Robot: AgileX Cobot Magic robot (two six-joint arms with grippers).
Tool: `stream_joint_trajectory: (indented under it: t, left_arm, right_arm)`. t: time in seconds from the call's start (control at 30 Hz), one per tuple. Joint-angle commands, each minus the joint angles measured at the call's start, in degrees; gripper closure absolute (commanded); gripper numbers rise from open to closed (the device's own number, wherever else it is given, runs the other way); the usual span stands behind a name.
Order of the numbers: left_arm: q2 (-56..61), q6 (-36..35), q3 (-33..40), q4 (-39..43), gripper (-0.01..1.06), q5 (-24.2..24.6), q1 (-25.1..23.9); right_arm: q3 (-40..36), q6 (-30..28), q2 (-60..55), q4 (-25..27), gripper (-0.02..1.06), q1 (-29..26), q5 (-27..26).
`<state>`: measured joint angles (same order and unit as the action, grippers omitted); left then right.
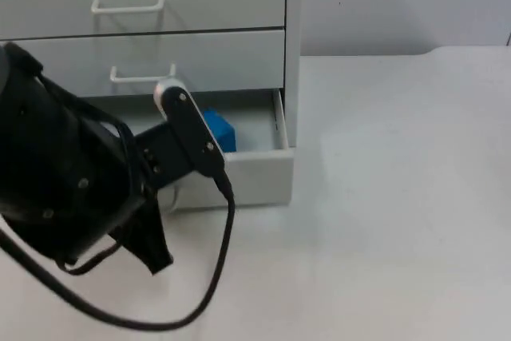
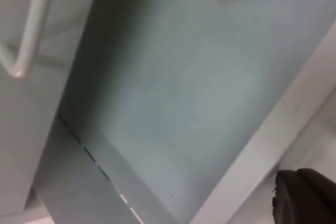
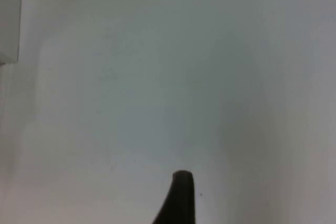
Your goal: Open the drawer with the left hand, place the block into the drawer with the right hand, then close the drawer with the left hand.
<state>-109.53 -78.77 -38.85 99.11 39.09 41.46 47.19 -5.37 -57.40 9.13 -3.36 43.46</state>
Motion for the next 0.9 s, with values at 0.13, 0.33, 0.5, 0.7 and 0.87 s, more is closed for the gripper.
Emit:
stream_joint_trajectory:
  t: [0.13, 0.33, 0.5, 0.7, 0.87]
  left_arm:
    - [-1.9, 0.0, -4.7, 0.8, 1.05, -1.1, -3.8]
    - [-5.1, 0.1, -9.2, 0.8, 1.05, -0.9, -6.2]
    - [-8.3, 0.6, -12.3, 0.8, 1.05, -1.1, -9.0]
    - [-10.3, 3.6, -15.3, 0.8, 1.05, -4.1, -12.5]
    - [-10.4, 5.1, -16.9, 0.8, 1.05, -5.3, -15.2]
  right_arm:
    - [-0.4, -0.5, 0.1, 0.4, 0.33, 0.1, -0.8]
    - [-0.4, -0.5, 0.1, 0.4, 0.33, 0.1, -1.3]
    - [-0.4, -0.2, 0.1, 0.4, 0.33, 0.1, -1.3]
    - [-0.4, -0.2, 0.1, 0.4, 0.33, 0.1, -1.6]
    - [-0.4, -0.2, 0.1, 0.4, 0.33, 0.1, -1.6]
